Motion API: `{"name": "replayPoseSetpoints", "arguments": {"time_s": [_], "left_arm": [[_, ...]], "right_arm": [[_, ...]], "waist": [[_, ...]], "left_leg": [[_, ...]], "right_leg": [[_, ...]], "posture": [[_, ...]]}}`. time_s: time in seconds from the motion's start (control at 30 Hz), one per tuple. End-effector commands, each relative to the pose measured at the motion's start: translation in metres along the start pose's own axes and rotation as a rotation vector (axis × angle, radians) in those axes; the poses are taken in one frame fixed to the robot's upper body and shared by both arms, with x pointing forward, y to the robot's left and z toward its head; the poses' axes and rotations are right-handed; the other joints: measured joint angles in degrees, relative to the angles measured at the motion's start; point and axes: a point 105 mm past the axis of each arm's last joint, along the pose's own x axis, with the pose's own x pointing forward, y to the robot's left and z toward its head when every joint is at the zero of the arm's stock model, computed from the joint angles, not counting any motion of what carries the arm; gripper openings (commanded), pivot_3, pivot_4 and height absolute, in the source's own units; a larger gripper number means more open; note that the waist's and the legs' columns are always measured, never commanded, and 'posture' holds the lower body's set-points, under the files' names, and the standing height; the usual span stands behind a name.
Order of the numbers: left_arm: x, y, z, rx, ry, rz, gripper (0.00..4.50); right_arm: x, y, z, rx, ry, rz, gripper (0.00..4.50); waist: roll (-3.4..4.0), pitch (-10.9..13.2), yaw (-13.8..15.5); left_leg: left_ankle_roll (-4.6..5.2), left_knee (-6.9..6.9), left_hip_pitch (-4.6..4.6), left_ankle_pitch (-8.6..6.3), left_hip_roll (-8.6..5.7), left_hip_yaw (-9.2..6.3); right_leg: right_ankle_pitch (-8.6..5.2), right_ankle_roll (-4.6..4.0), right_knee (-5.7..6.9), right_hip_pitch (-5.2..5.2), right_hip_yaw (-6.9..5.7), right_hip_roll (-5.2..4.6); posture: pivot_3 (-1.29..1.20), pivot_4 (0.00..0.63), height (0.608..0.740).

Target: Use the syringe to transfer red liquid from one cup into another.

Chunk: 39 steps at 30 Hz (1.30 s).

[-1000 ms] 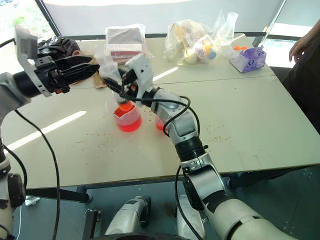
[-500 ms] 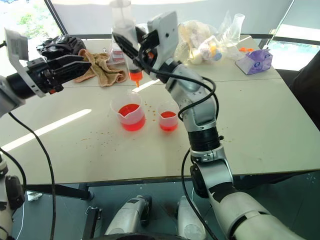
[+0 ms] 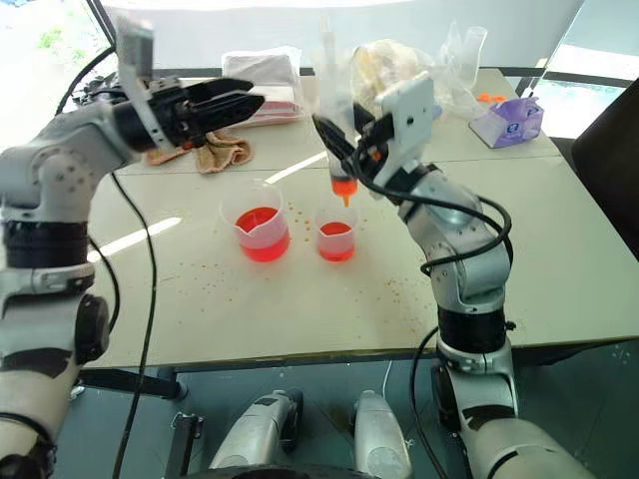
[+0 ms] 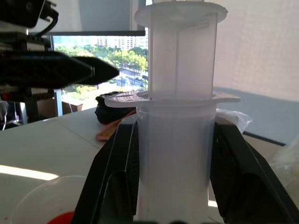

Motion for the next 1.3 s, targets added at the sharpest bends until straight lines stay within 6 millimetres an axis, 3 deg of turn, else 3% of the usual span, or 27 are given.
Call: {"name": "replayPoseSetpoints", "arguments": {"time_s": [0.03,0.3,1.0,1.13,1.3], "left_arm": [[0.012,-0.007,0.025,0.069,-0.052,-0.054,2.57],[0.037,-0.012,0.024,0.076,-0.054,-0.123,2.57],[0.063,-0.028,-0.004,0.015,0.000,-0.238,2.57],[0.063,-0.030,-0.011,-0.005,0.017,-0.256,1.44],[0.062,-0.034,-0.023,-0.023,0.046,-0.277,0.52]], "right_arm": [[-0.002,0.008,0.014,-0.041,-0.065,0.007,1.42],[-0.005,0.014,0.008,-0.043,-0.059,0.002,1.42],[-0.002,0.016,0.011,-0.051,-0.059,0.012,1.42],[-0.001,0.017,0.011,-0.051,-0.059,0.013,1.42],[-0.001,0.018,0.012,-0.051,-0.060,0.018,1.42]], "waist": [[0.00,0.0,-0.1],[0.00,0.0,0.2],[-0.01,0.0,0.1],[-0.01,0.0,0.2],[-0.01,0.0,0.1]], "left_leg": [[0.00,-0.01,0.00,0.00,0.01,0.01],[0.01,0.03,0.00,0.00,0.00,-0.01],[0.01,0.04,0.00,0.00,0.00,-0.03],[0.01,0.05,0.00,0.00,0.00,-0.03],[0.01,0.05,0.00,0.00,0.00,-0.03]], "right_leg": [[0.00,0.00,0.01,-0.01,0.00,0.01],[0.00,0.01,0.01,0.03,-0.01,0.02],[0.00,0.01,0.01,0.04,-0.07,0.03],[0.00,0.01,0.01,0.04,-0.08,0.03],[0.00,0.01,0.01,0.04,-0.08,0.03]], "posture": [[0.00,0.150,0.736],[0.00,0.150,0.736],[0.00,0.150,0.736],[0.00,0.150,0.736],[0.00,0.150,0.736]]}}
